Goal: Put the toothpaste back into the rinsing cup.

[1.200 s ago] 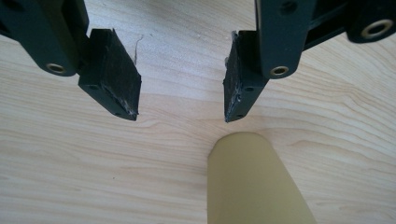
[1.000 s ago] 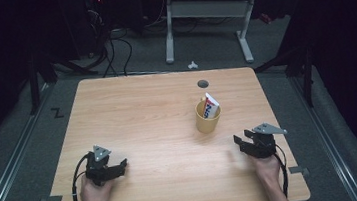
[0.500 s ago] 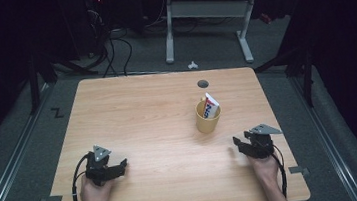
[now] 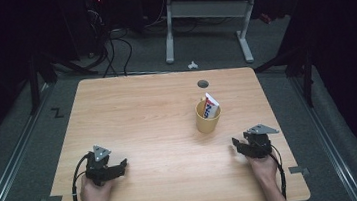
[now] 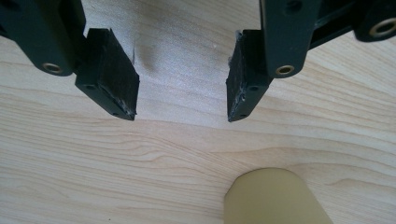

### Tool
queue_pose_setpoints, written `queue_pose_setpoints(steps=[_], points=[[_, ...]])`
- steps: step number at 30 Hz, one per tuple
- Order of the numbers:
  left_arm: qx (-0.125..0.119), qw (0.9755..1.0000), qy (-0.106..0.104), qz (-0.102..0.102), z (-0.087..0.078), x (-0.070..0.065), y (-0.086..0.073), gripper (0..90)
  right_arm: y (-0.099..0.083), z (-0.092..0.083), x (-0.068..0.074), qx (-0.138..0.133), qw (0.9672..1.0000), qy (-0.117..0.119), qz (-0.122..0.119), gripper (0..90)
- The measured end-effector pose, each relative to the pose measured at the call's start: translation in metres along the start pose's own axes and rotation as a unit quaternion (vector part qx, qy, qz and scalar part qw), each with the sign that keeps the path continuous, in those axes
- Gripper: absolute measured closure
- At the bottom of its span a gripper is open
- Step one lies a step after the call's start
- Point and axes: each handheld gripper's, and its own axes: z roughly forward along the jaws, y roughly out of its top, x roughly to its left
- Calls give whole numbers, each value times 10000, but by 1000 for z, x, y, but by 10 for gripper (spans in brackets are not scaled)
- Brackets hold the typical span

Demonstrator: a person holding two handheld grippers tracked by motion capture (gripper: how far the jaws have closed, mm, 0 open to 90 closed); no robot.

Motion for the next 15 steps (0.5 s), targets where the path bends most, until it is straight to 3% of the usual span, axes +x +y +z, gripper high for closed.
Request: queue_pose_setpoints(steps=[15], points=[[2, 10000, 0, 1, 0, 0, 0, 193, -2, 8, 3, 186, 9998, 6, -56, 424]])
